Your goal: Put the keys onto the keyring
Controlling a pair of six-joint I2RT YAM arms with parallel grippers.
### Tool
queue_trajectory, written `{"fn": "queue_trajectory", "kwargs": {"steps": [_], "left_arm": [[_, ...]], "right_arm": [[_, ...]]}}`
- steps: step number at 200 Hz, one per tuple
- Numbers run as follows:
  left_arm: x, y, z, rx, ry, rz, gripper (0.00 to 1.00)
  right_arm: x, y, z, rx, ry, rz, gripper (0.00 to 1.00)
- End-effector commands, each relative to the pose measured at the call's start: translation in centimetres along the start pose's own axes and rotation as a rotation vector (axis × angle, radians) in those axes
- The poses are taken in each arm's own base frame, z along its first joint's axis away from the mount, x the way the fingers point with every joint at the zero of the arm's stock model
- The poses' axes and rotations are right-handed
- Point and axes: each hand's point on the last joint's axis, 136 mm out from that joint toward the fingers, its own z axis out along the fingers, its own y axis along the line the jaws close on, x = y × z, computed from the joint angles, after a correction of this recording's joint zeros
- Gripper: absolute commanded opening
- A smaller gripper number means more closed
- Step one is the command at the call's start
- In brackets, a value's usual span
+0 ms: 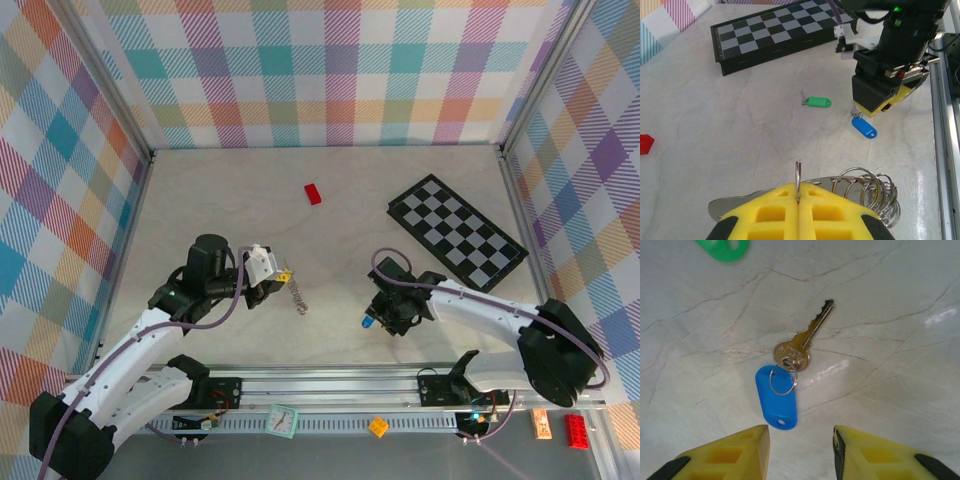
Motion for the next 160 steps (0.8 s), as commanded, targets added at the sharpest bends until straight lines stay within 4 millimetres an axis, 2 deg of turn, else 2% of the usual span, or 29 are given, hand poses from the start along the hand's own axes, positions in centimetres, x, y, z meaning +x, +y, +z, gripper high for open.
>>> {"fn": "queue_trajectory", "kwargs": {"steps": [1, 47, 91, 160], "left_arm": [[-0.8, -1.0, -0.3, 0.035, -0.044, 0.051, 0.00], [-1.0, -1.4, -0.3, 0.056, -0.054, 0.054, 0.00], [-1.1, -1.8, -0.3, 0.080, -0.062, 0.057, 0.00], [-1.0, -2.0, -0.2, 0.094, -0.059, 0.052, 0.00]], "right_arm": [[0.2, 0.8, 0.6, -0.015, 0.012, 0.064, 0.36], [-1.1, 0.5, 1.1, 0.020, -0.047, 0.051, 0.33], [-2.2, 1.1, 0.9, 0.012, -0.091, 0.044, 0.29], [-3.0, 1.6, 1.0, 0.002, -0.106, 0.042, 0.26]]}}
